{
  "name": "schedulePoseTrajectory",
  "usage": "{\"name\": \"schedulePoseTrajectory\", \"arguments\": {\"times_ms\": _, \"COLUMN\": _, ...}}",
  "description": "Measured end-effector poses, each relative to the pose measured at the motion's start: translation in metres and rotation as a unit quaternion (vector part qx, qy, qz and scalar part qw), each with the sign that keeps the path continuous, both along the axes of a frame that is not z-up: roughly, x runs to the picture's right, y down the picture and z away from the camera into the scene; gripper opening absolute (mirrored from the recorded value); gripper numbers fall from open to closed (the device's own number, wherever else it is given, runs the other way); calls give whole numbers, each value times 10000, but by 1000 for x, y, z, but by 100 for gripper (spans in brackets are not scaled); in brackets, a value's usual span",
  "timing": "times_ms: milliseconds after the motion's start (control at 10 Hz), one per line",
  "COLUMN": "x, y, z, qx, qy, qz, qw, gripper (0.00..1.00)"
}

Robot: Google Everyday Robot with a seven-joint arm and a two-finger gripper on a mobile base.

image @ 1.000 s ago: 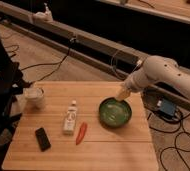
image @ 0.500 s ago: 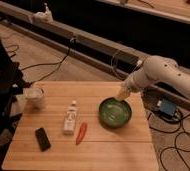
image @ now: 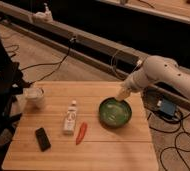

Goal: Drag the pepper across the table

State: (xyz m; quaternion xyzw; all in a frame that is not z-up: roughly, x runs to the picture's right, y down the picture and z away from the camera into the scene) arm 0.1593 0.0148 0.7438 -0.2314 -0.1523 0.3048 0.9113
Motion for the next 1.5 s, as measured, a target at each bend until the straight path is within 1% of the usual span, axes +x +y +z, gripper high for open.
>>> {"name": "schedulePoseTrajectory", "arguments": {"times_ms": 400, "x": -1, "y": 1, "z": 0, "qx": 1, "qy": 2, "qz": -22, "qw": 10000, "gripper": 61}}
{"name": "schedulePoseTrajectory", "arguments": {"times_ms": 500, "x": -3, "y": 5, "z": 1, "qx": 2, "qy": 8, "qz": -180, "qw": 9998, "gripper": 61}}
{"name": "schedulePoseTrajectory", "arguments": {"times_ms": 600, "x": -12, "y": 10, "z": 2, "qx": 1, "qy": -48, "qz": -407, "qw": 9992, "gripper": 61}}
{"name": "schedulePoseTrajectory", "arguments": {"times_ms": 700, "x": -31, "y": 21, "z": 3, "qx": -12, "qy": -191, "qz": -800, "qw": 9966, "gripper": 61}}
{"name": "schedulePoseTrajectory", "arguments": {"times_ms": 800, "x": -52, "y": 32, "z": 4, "qx": 6, "qy": -374, "qz": -1205, "qw": 9920, "gripper": 61}}
{"name": "schedulePoseTrajectory", "arguments": {"times_ms": 900, "x": -67, "y": 38, "z": 4, "qx": 44, "qy": -513, "qz": -1444, "qw": 9882, "gripper": 61}}
{"name": "schedulePoseTrajectory", "arguments": {"times_ms": 1000, "x": -86, "y": 45, "z": 3, "qx": 105, "qy": -693, "qz": -1722, "qw": 9826, "gripper": 61}}
{"name": "schedulePoseTrajectory", "arguments": {"times_ms": 1100, "x": -104, "y": 53, "z": 3, "qx": 165, "qy": -874, "qz": -1991, "qw": 9759, "gripper": 61}}
{"name": "schedulePoseTrajectory", "arguments": {"times_ms": 1200, "x": -120, "y": 58, "z": 3, "qx": 207, "qy": -1034, "qz": -2189, "qw": 9700, "gripper": 61}}
{"name": "schedulePoseTrajectory", "arguments": {"times_ms": 1300, "x": -134, "y": 66, "z": 3, "qx": 173, "qy": -1206, "qz": -2266, "qw": 9663, "gripper": 61}}
{"name": "schedulePoseTrajectory", "arguments": {"times_ms": 1400, "x": -152, "y": 78, "z": 0, "qx": 88, "qy": -1433, "qz": -2324, "qw": 9620, "gripper": 61}}
{"name": "schedulePoseTrajectory", "arguments": {"times_ms": 1500, "x": -175, "y": 95, "z": -4, "qx": -46, "qy": -1743, "qz": -2407, "qw": 9548, "gripper": 61}}
